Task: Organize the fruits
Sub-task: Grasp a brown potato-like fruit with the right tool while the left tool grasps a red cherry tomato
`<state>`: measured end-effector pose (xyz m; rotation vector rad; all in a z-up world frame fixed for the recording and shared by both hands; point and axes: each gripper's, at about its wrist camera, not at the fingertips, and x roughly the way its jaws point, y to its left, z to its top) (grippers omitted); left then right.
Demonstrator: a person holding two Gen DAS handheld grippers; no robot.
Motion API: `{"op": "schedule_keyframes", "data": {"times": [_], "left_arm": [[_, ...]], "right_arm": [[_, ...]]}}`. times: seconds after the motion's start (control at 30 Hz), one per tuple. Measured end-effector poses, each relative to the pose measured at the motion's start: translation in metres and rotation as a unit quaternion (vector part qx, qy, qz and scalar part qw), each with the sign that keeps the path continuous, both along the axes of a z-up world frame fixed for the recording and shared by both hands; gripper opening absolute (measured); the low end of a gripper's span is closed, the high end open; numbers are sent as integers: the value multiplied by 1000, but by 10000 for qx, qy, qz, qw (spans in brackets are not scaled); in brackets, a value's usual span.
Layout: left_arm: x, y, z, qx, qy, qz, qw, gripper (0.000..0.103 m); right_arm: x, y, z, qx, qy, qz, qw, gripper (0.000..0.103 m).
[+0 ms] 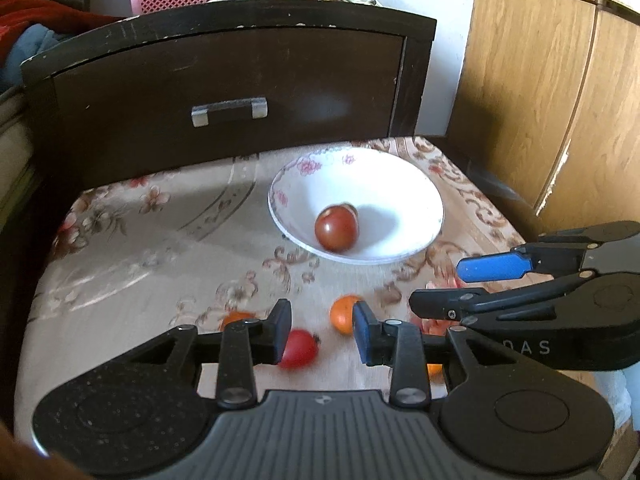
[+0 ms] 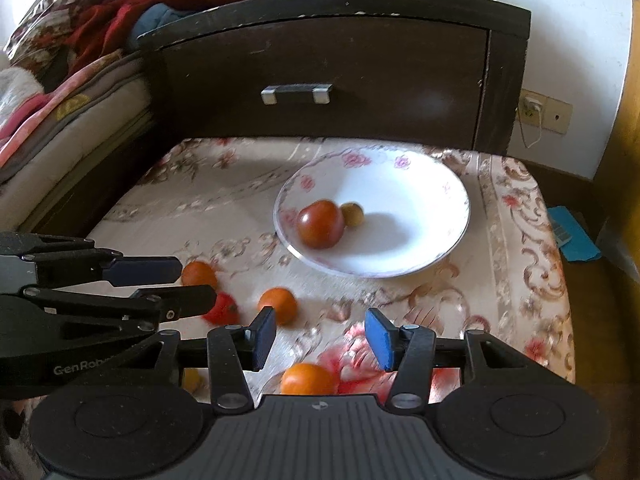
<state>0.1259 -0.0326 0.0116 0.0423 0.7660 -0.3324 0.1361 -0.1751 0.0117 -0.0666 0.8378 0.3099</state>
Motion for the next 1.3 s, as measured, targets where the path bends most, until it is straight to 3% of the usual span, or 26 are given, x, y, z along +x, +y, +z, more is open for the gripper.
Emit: {"op": "schedule_keyframes", "data": {"times": [0.57, 1.3], "left_arm": [[-50, 38, -23, 156, 534, 254, 9981, 41], [-50, 44, -45, 405, 862, 356, 9948, 45]], "right_arm": [[-29, 48, -19, -132, 390, 861, 9954, 45], [-20, 74, -34, -204, 694, 1225, 9898, 45]]}}
